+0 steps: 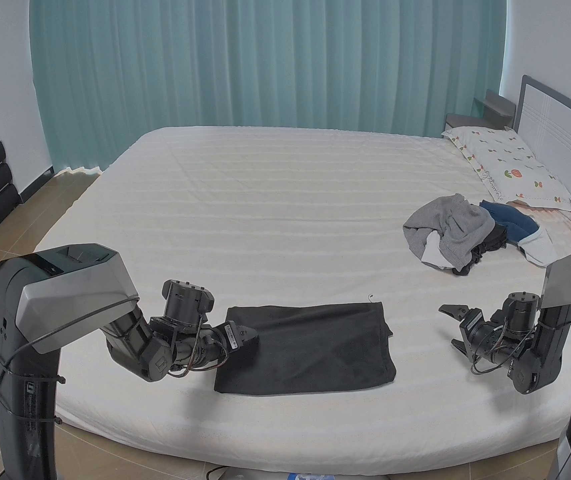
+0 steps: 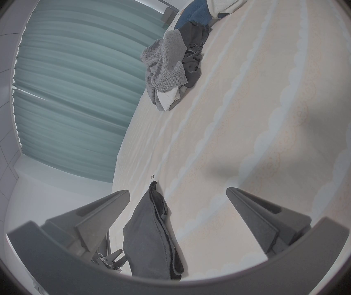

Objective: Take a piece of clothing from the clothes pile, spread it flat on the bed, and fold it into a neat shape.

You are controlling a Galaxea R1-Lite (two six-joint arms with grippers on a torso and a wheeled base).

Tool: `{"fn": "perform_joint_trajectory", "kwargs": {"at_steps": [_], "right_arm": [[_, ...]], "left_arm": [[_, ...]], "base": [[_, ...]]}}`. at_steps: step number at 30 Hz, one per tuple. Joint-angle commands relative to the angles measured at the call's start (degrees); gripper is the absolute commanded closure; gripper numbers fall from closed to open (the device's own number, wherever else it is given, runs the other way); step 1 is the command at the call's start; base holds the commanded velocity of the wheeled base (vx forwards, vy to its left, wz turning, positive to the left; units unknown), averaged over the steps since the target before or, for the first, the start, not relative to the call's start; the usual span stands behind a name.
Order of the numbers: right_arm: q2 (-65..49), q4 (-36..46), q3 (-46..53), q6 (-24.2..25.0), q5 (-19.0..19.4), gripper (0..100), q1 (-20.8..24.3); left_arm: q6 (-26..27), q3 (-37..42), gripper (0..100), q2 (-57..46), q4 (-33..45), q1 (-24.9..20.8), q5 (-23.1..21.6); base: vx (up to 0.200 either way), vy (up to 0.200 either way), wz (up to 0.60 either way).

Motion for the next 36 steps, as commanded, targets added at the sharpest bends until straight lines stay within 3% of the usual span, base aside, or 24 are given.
{"fn": "perform_joint_trajectory", "kwargs": {"at_steps": [1, 24, 36], "right_arm": [[0.1, 0.0, 0.1, 0.0, 0.0, 0, 0.0], [0.0, 0.0, 0.1, 0.1, -0.1, 0, 0.1], [-0.9, -0.1, 1.5, 0.3, -0.7, 0, 3.7]], "left_arm": [[-0.2, 0.0, 100, 0.0, 0.0, 0.0, 0.0], [-1.4, 0.5, 100, -0.5, 0.1, 0.0, 0.0], [-2.5, 0.9, 100, -1.7, 0.1, 0.2, 0.0]], "base": [[0.000, 0.000, 0.00], [0.000, 0.000, 0.00], [0.000, 0.200, 0.00]]}}
